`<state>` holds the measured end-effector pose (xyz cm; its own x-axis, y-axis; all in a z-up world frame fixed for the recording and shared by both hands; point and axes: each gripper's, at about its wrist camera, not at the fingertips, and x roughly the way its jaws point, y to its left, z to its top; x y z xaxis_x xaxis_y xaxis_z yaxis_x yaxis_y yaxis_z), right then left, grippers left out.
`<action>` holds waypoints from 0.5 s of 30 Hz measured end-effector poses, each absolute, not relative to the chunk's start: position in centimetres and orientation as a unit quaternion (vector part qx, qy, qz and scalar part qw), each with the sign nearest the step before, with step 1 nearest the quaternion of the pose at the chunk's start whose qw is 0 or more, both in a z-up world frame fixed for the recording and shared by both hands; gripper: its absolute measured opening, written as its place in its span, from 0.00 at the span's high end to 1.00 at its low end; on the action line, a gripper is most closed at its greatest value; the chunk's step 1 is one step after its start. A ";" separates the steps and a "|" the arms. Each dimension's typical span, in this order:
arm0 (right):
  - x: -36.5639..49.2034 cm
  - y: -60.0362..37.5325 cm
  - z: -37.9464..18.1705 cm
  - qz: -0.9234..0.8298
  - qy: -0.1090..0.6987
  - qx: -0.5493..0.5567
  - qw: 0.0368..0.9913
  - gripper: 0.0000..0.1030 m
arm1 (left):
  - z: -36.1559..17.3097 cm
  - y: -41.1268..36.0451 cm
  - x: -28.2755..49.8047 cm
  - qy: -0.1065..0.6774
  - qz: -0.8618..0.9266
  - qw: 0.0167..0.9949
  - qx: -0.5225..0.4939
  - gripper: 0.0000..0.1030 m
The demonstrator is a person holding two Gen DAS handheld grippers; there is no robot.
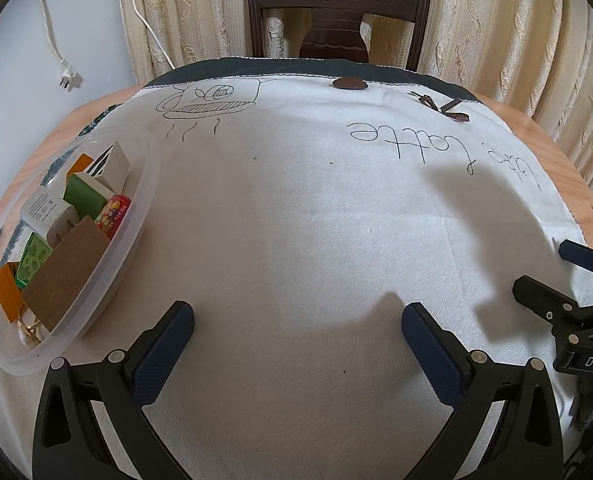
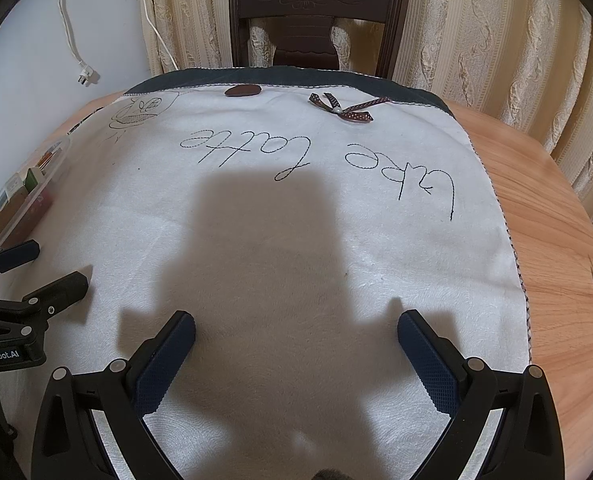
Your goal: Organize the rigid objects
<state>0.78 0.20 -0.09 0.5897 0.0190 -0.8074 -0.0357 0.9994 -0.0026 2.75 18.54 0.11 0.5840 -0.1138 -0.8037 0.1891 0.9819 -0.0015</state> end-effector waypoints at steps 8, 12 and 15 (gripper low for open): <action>0.8 0.2 -0.1 0.016 0.453 -0.009 0.891 0.00 | 0.1 18.5 2.7 0.448 -0.085 0.889 0.042 0.00; 0.9 0.1 -0.1 0.018 0.454 -0.009 0.891 0.00 | 0.1 18.5 2.7 0.448 -0.085 0.889 0.042 0.00; 0.8 0.1 -0.1 0.018 0.454 -0.009 0.891 0.00 | 0.1 18.5 2.7 0.448 -0.085 0.889 0.042 0.00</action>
